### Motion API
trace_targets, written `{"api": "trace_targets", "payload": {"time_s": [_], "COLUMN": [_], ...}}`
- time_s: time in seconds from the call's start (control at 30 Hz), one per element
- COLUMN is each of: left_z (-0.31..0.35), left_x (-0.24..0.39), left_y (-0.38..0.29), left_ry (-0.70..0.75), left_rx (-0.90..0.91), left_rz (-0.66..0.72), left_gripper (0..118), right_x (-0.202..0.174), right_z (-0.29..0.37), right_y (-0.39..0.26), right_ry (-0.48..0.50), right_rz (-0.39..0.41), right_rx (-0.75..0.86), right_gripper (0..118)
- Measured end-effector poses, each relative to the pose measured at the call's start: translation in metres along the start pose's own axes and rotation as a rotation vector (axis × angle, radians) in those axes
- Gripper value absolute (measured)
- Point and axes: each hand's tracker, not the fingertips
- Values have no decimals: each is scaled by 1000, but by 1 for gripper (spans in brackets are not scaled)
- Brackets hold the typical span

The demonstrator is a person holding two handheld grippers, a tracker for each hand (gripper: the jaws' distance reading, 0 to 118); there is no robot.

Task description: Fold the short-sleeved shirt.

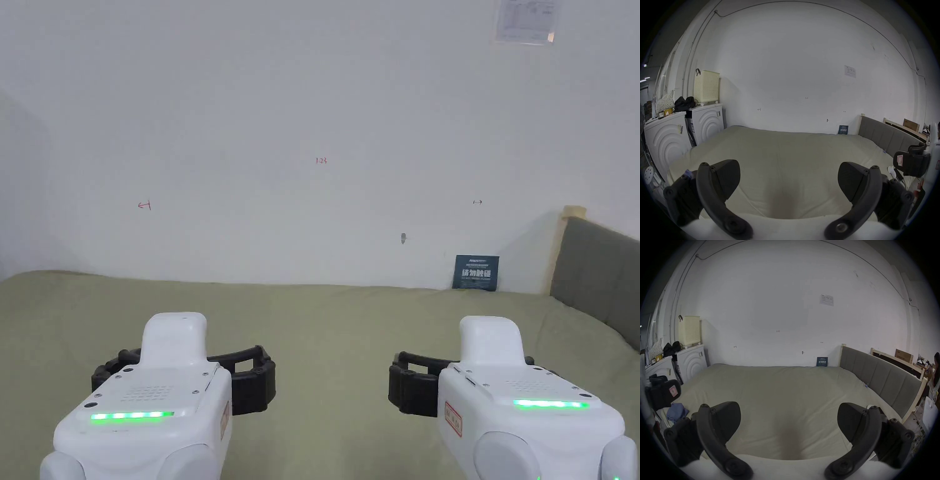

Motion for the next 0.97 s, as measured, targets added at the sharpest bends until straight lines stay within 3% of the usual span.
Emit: {"api": "trace_targets", "payload": {"time_s": [0.1,0.2,0.4,0.6,0.97], "left_z": [-3,-3,-3,-4,-22], "left_x": [4,5,5,6,5], "left_y": [-1,-1,1,-2,-8], "left_ry": [0,-17,-25,-18,-12], "left_rx": [-10,-10,-6,-11,-44], "left_rz": [-25,-22,-5,-18,-17], "left_gripper": [118,118,118,118,118], "right_x": [-1,-6,6,2,5], "right_z": [1,1,7,-1,-21], "right_y": [-1,-2,-1,-3,-7], "right_ry": [-4,-88,145,31,70], "right_rz": [18,97,-82,-13,-29], "right_rx": [6,38,20,21,-22], "right_gripper": [117,117,117,117,117]}}
